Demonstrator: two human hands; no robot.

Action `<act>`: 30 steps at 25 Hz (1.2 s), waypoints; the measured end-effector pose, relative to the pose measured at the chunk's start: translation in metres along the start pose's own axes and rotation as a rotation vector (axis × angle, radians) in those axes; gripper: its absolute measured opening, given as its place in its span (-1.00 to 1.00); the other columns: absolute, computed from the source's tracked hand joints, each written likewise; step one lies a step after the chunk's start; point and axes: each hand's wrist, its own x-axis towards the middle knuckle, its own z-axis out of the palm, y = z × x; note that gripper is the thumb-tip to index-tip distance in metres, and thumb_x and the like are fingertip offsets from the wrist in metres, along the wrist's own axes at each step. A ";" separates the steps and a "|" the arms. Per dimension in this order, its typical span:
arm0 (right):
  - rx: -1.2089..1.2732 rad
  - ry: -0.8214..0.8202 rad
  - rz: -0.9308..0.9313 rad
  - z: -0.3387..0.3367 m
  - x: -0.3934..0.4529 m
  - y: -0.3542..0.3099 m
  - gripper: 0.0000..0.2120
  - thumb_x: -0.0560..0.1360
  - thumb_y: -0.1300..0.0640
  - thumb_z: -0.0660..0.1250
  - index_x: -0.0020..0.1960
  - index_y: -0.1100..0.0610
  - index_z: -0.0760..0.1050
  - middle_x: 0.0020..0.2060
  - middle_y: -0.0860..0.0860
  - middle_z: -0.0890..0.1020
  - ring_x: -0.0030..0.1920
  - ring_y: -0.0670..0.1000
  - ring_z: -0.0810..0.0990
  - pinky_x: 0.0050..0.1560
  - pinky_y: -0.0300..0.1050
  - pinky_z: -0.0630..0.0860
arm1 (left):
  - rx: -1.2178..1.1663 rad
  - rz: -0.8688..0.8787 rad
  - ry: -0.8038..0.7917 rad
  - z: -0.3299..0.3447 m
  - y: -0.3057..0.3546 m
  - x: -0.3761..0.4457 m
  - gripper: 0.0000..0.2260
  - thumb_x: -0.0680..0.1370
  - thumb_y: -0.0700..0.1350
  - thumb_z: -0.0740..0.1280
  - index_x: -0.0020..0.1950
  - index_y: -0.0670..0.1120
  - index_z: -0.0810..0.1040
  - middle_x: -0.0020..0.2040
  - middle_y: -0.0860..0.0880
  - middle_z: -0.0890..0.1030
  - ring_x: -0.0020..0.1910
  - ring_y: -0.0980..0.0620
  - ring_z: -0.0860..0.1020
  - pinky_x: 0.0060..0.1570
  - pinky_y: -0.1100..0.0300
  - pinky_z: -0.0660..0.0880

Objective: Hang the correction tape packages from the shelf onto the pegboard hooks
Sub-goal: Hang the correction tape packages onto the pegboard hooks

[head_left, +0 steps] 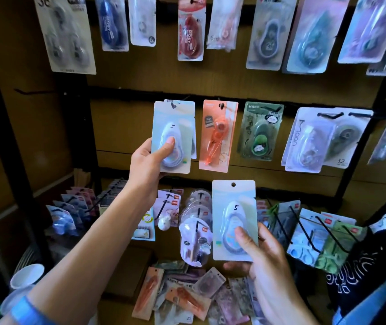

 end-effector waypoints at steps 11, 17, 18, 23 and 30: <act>0.021 -0.056 0.018 0.018 0.006 0.001 -0.85 0.38 0.19 0.43 -0.06 0.07 0.68 -0.09 0.14 0.74 -0.14 0.16 0.72 -0.40 -0.07 0.63 | -0.029 0.218 -0.043 -0.019 0.023 -0.008 -0.81 0.53 -0.07 0.37 0.09 -0.12 0.61 0.01 -0.11 0.66 -0.03 -0.06 0.62 -0.04 0.01 0.57; 0.029 -0.109 0.027 0.046 0.003 0.005 -0.83 0.38 0.23 0.40 -0.03 0.15 0.65 -0.15 0.21 0.72 -0.29 0.15 0.68 -0.54 -0.10 0.55 | -0.016 0.148 0.166 -0.065 0.041 0.012 -0.79 0.56 -0.06 0.38 0.13 -0.12 0.60 0.04 -0.12 0.67 -0.01 -0.08 0.64 0.05 -0.11 0.57; 0.029 -0.112 0.034 0.048 0.002 0.006 -0.83 0.37 0.22 0.41 -0.04 0.13 0.66 -0.15 0.21 0.72 -0.28 0.17 0.68 -0.55 -0.09 0.55 | 0.012 0.127 0.182 -0.070 0.040 0.015 -0.81 0.55 -0.06 0.39 0.10 -0.12 0.60 0.02 -0.12 0.67 -0.02 -0.09 0.64 0.09 -0.16 0.56; 0.044 -0.105 0.064 0.055 -0.001 0.008 -0.79 0.35 0.22 0.42 -0.02 0.12 0.66 -0.16 0.16 0.74 -0.29 0.14 0.71 -0.55 -0.10 0.56 | 0.022 0.161 0.195 -0.072 0.041 0.021 -0.89 0.56 -0.06 0.38 0.01 -0.07 0.60 -0.05 -0.05 0.67 -0.06 -0.05 0.64 0.03 -0.07 0.57; 0.033 -0.085 0.065 0.046 0.001 0.007 -0.79 0.36 0.20 0.43 0.00 0.13 0.66 -0.12 0.21 0.72 -0.24 0.21 0.70 -0.55 -0.10 0.56 | -0.025 0.204 0.224 -0.076 0.040 0.028 -0.86 0.57 -0.08 0.36 0.08 -0.10 0.59 -0.02 -0.05 0.66 -0.07 -0.01 0.64 -0.11 0.06 0.59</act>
